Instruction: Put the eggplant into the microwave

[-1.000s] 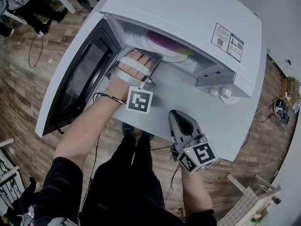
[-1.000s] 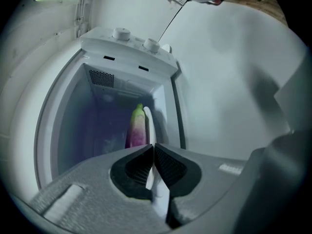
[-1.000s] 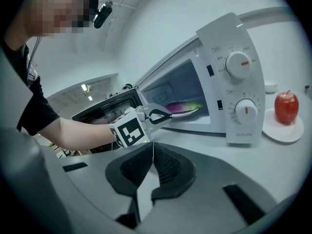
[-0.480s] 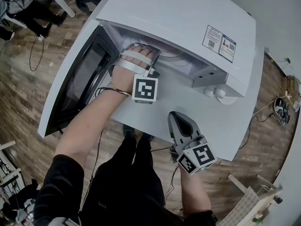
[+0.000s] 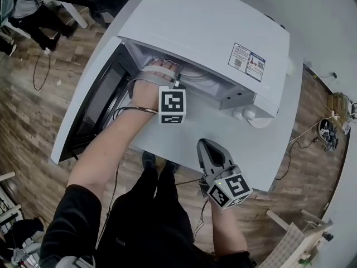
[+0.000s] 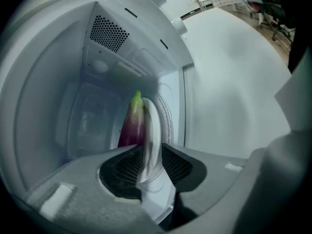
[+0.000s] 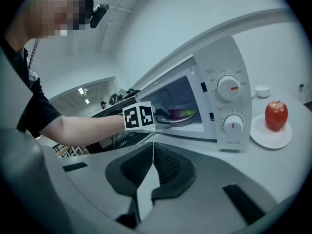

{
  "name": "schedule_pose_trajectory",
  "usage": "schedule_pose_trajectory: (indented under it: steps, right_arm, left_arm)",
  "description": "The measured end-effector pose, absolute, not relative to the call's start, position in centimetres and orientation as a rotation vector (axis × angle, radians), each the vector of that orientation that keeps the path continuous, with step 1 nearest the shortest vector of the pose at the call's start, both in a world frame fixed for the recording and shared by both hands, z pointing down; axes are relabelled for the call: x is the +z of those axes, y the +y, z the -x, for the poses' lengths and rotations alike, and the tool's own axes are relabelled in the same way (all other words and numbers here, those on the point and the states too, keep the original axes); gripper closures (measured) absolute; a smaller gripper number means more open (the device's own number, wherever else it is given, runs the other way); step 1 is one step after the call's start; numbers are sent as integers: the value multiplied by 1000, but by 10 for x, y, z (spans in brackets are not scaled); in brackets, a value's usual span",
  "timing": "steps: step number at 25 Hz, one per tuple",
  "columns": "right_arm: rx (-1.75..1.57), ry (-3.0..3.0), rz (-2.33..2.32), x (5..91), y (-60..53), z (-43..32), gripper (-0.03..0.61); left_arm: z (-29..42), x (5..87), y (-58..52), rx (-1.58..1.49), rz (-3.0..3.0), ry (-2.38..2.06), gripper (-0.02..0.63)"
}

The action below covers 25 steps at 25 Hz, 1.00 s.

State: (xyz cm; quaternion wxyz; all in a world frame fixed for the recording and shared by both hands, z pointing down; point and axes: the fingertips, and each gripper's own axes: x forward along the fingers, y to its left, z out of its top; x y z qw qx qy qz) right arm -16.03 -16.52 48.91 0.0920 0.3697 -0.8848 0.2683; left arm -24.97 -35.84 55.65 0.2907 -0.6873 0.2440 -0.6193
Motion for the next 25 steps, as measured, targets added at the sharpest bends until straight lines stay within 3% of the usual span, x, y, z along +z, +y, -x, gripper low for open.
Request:
schedule_pose_trajectory:
  steps: [4, 15, 25]
  right_arm:
    - [805, -2588, -1125, 485, -157, 154, 561]
    - [787, -2542, -1125, 466, -136, 171, 561]
    - [623, -2562, -1278, 385, -126, 172, 561]
  left_arm:
    - [251, 545, -355, -1626, 1859, 705, 477]
    - [272, 536, -309, -1563, 2068, 802, 476]
    - [260, 463, -208, -1169, 2565, 1002, 477]
